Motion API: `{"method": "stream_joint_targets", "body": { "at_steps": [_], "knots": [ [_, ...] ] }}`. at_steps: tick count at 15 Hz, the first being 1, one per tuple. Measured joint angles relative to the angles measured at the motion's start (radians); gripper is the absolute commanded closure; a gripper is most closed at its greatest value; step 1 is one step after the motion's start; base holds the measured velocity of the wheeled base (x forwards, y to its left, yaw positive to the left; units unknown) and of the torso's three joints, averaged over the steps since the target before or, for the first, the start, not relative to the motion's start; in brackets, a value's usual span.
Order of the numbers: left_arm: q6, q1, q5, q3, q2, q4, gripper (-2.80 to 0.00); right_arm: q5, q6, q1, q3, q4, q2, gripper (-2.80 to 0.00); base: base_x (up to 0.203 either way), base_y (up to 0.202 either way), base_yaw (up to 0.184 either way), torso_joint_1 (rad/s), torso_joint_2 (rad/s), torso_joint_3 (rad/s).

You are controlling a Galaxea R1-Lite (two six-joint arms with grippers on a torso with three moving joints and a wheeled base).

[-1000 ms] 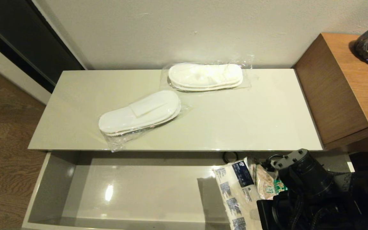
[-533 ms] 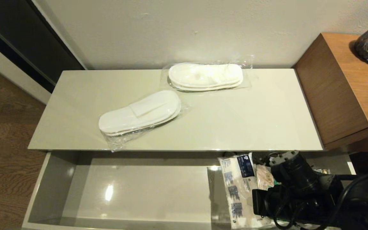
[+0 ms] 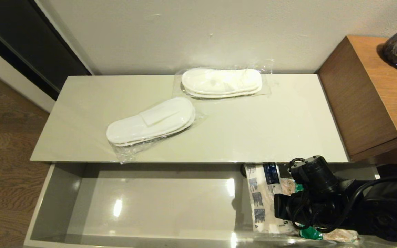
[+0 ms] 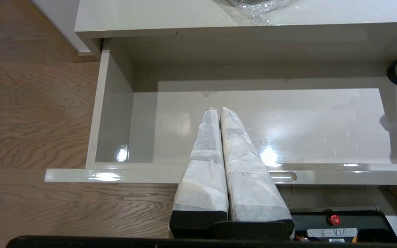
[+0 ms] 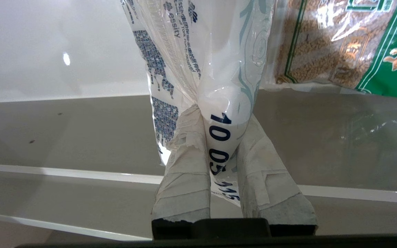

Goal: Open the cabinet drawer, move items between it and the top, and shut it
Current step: Put the tissue in the drawer

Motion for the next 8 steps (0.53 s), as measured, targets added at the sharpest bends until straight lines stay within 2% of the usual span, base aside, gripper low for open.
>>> {"method": "stream_joint_targets", "body": {
  "at_steps": [1,2,3,8],
  "knots": [
    [0.0,0.0,0.0,0.0,0.0,0.0,0.0,0.0,0.0,0.0,0.0,0.0,0.004,0.0,0.0,0.0,0.0,0.0,0.0,0.0],
    [0.0,0.0,0.0,0.0,0.0,0.0,0.0,-0.001,0.0,-0.001,0.0,0.001,0.007,-2.17,0.0,0.0,0.0,0.0,0.0,0.0],
    [0.0,0.0,0.0,0.001,0.0,-0.001,0.0,-0.003,-0.002,0.0,0.0,0.002,0.01,-2.8,0.0,0.0,0.0,0.0,0.0,0.0],
    [0.0,0.0,0.0,0.001,0.0,-0.001,0.0,-0.017,0.0,0.001,-0.003,0.002,0.008,-2.8,0.0,0.0,0.0,0.0,0.0,0.0]
  ]
}}
